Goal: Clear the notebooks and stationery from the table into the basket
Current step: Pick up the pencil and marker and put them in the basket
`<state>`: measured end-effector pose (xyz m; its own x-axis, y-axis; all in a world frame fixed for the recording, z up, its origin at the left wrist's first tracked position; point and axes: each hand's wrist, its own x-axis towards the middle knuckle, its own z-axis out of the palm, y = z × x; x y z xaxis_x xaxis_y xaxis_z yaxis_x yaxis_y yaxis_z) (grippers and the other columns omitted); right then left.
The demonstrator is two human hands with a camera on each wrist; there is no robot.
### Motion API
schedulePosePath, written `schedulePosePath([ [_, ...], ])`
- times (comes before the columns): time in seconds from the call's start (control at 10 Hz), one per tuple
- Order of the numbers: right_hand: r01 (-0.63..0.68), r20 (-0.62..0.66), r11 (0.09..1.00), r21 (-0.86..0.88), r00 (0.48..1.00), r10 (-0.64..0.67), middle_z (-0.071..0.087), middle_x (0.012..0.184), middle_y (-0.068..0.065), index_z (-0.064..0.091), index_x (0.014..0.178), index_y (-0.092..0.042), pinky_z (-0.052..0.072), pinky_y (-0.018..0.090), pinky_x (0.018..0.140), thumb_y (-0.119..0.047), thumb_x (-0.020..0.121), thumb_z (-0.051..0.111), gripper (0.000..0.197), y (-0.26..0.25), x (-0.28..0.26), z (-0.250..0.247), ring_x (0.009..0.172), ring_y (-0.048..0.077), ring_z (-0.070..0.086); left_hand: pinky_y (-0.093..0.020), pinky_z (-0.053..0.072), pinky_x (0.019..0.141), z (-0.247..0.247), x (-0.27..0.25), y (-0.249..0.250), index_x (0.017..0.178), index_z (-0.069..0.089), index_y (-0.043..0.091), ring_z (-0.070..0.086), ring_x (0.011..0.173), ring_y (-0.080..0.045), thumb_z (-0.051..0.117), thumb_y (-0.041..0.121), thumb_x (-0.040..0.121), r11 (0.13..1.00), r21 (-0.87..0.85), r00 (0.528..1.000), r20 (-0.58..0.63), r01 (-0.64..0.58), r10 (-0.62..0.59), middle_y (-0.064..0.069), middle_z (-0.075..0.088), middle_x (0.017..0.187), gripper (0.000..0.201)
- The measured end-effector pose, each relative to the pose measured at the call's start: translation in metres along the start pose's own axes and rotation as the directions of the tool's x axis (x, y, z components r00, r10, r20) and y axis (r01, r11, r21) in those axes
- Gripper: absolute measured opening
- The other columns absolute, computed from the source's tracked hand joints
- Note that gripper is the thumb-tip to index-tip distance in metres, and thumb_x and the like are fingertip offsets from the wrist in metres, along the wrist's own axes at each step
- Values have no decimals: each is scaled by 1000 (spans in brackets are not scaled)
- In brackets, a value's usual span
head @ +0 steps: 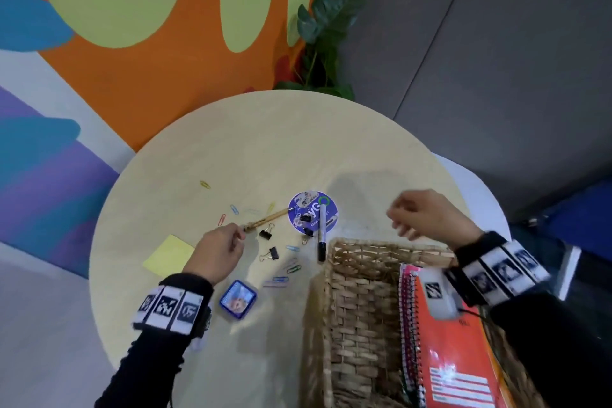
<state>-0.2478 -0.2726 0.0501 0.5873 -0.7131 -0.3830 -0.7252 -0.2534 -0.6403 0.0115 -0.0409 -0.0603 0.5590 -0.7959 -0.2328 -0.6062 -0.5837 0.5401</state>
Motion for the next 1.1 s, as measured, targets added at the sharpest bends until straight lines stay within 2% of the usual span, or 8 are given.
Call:
schedulePosePath([
  [0.3, -144, 239, 964, -224, 951, 198, 62, 70, 17, 60, 73, -2, 57, 32, 63, -7, 88, 58, 16, -76, 156, 71, 52, 23, 59, -35, 45, 92, 16, 81, 23, 119, 53, 9, 55, 111, -28, 49, 11, 92, 983, 177, 990, 137, -41, 17, -12, 54, 121, 27],
  [0.4, -161, 272, 928, -335, 927, 259, 67, 77, 10, 64, 107, 4, 53, 19, 42, -7, 84, 62, 26, -70, 167, 80, 36, 10, 62, -37, 46, 93, 24, 97, 26, 122, 50, 9, 52, 114, -29, 46, 7, 91, 965, 249, 983, 180, -81, 36, -11, 51, 124, 31],
  [0.6, -158, 350, 845, -511, 860, 372, 64, 115, 18, 62, 119, 2, 50, 39, 93, -19, 87, 64, 39, -56, 196, 104, 85, 21, 57, -42, 48, 90, 37, 119, 23, 119, 50, 6, 49, 114, -31, 42, 7, 93, 943, 322, 976, 218, -83, 12, -13, 51, 123, 28],
  [0.7, -173, 370, 740, -650, 778, 507, 72, 105, 9, 77, 97, -9, 51, 33, 94, -34, 78, 73, 32, -56, 201, 113, 80, 17, 62, -43, 49, 89, 42, 123, 23, 117, 51, 6, 50, 112, -32, 43, 7, 91, 934, 343, 972, 236, -98, 15, -13, 52, 121, 27],
  [0.8, -25, 385, 665, -747, 799, 463, 70, 112, -2, 68, 118, -20, 48, 26, 90, -45, 81, 68, 45, -47, 209, 119, 85, 11, 56, -43, 50, 86, 48, 126, 22, 115, 51, 6, 51, 110, -32, 46, 7, 90, 923, 366, 965, 260, -117, 19, -14, 51, 119, 25],
  [0.9, -106, 390, 762, -638, 810, 439, 70, 112, 4, 67, 117, -11, 49, 28, 91, -33, 85, 66, 39, -54, 196, 111, 86, 14, 56, -43, 48, 84, 51, 128, 21, 118, 49, 5, 52, 110, -34, 48, 7, 90, 899, 415, 961, 274, -139, 22, -15, 51, 120, 28],
  [1.0, -152, 390, 879, -452, 853, 348, 69, 82, 10, 72, 89, 1, 55, 33, 81, -9, 86, 63, 14, -64, 199, 92, 77, 23, 62, -43, 49, 82, 52, 128, 20, 117, 49, 5, 54, 109, -34, 54, 9, 90, 887, 437, 961, 277, -148, 24, -16, 52, 119, 28],
  [1.1, -254, 278, 910, -327, 895, 349, 66, 45, 8, 68, 47, -1, 58, 32, 66, -9, 83, 63, 37, -85, 196, 60, 49, 18, 64, -43, 49, 82, 50, 132, 22, 115, 50, 4, 56, 107, -35, 55, 8, 89, 896, 423, 961, 275, -136, 16, -16, 53, 119, 27],
])
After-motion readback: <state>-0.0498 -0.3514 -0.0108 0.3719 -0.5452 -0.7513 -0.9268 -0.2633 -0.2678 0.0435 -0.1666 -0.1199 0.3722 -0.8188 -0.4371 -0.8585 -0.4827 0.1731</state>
